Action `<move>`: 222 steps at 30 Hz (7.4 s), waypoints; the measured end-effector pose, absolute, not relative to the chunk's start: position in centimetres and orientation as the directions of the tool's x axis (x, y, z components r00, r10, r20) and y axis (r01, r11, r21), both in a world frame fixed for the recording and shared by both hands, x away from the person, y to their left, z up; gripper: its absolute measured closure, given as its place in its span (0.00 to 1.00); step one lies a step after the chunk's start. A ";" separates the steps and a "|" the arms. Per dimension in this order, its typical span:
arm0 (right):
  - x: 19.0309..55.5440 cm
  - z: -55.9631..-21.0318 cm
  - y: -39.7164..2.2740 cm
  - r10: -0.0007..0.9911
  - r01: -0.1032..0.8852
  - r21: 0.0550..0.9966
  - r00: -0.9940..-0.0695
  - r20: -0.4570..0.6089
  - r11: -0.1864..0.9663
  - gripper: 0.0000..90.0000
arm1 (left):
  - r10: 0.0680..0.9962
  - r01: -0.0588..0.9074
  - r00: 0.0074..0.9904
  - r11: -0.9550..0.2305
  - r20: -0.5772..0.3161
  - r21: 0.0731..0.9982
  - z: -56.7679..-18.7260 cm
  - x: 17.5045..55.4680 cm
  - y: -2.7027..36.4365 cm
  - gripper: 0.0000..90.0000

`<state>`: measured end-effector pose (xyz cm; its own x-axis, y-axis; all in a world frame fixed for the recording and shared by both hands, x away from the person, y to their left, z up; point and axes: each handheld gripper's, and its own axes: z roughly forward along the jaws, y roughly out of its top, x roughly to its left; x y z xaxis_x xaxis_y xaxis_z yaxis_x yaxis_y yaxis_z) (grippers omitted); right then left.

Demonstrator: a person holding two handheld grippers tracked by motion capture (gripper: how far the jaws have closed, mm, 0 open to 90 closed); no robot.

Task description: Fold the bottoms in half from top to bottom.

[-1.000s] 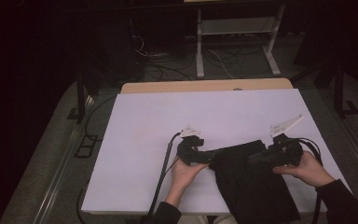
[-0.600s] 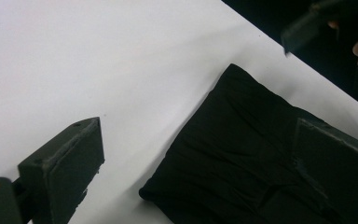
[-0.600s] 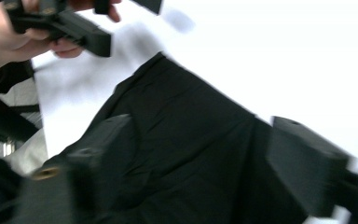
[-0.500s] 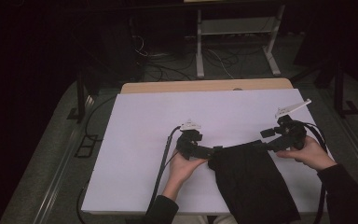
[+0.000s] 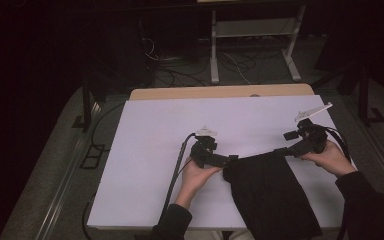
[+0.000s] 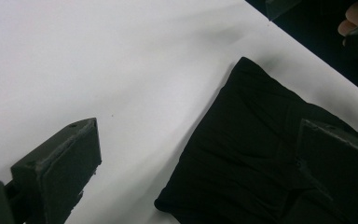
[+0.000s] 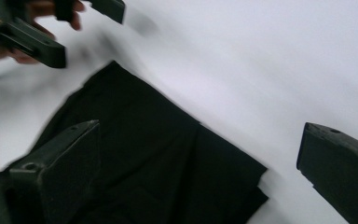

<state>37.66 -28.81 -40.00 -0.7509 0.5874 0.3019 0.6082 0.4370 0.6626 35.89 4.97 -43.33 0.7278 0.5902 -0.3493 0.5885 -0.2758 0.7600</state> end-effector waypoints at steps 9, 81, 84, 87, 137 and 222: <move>38.3 -41.9 -29.2 0.607 0.623 0.645 -0.738 0.296 0.443 0.01 | 0.578 0.605 0.732 -0.308 -0.361 0.734 -44.4 36.0 4.3 0.01; 39.9 -40.1 -25.2 0.582 0.646 0.715 -0.700 0.414 0.269 0.93 | 0.579 0.460 0.807 -0.498 -0.113 0.735 -36.3 38.7 8.4 0.93; 40.8 -40.0 -24.5 0.596 0.652 0.715 -0.687 0.415 0.254 0.93 | 0.585 0.461 0.804 -0.506 -0.103 0.729 -35.9 39.5 8.9 0.93; 41.5 -39.9 -23.9 0.602 0.658 0.716 -0.675 0.426 0.231 0.93 | 0.600 0.467 0.794 -0.502 -0.095 0.728 -35.5 40.3 9.4 0.93; 47.5 -43.3 -23.0 0.691 0.675 0.727 -0.583 0.427 0.121 0.55 | 0.764 0.570 0.630 -0.333 -0.139 0.751 -43.3 46.9 12.5 0.20; 30.9 -42.3 -27.3 0.696 0.584 0.792 -0.644 0.319 0.178 0.01 | 0.683 0.406 0.720 -0.276 -0.119 0.871 -41.1 31.5 18.0 0.00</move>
